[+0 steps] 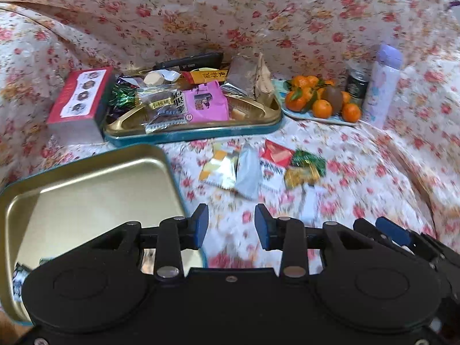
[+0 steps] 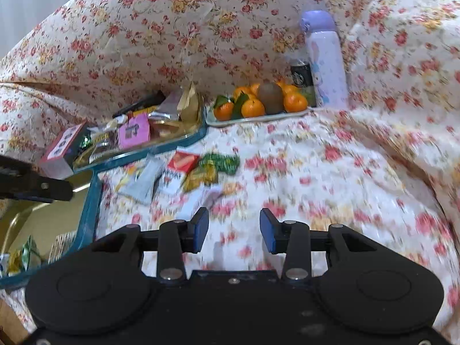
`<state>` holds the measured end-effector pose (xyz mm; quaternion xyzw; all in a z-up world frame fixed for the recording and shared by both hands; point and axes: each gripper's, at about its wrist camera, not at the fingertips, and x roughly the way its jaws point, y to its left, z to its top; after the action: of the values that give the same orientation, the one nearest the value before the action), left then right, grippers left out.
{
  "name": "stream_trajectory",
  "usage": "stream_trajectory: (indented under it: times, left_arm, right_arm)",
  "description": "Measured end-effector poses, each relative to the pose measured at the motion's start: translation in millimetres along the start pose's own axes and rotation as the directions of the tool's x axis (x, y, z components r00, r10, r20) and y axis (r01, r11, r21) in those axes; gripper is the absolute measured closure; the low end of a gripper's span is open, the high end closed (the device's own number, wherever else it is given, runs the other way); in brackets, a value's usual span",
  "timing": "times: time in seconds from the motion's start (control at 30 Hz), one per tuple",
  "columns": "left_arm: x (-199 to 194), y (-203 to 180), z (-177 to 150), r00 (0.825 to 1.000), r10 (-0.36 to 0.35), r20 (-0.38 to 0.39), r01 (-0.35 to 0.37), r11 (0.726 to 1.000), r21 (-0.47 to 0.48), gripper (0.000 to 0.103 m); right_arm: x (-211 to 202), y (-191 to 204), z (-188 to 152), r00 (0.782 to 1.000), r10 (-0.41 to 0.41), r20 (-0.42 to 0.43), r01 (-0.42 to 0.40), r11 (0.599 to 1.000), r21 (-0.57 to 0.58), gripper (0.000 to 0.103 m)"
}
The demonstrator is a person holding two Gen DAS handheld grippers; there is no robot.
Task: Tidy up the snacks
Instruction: 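Move the left tool toward the white Hawthorn strip while the right tool reaches the green candy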
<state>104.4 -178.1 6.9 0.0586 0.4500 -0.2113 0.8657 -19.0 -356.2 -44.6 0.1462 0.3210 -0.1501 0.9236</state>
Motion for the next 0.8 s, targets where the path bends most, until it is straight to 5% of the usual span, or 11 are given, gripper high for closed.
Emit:
stream_trajectory:
  times: [0.37, 0.8]
  left_arm:
    - [74, 0, 56, 0.987, 0.143, -0.079, -0.145, 0.989, -0.018, 0.058]
    - [114, 23, 74, 0.963, 0.219, -0.156, -0.237, 0.966, -0.104, 0.058]
  right_arm:
    - [82, 23, 67, 0.996, 0.081, -0.039, -0.083, 0.995, -0.056, 0.06]
    - [162, 66, 89, 0.993, 0.051, -0.11, -0.069, 0.983, -0.172, 0.059]
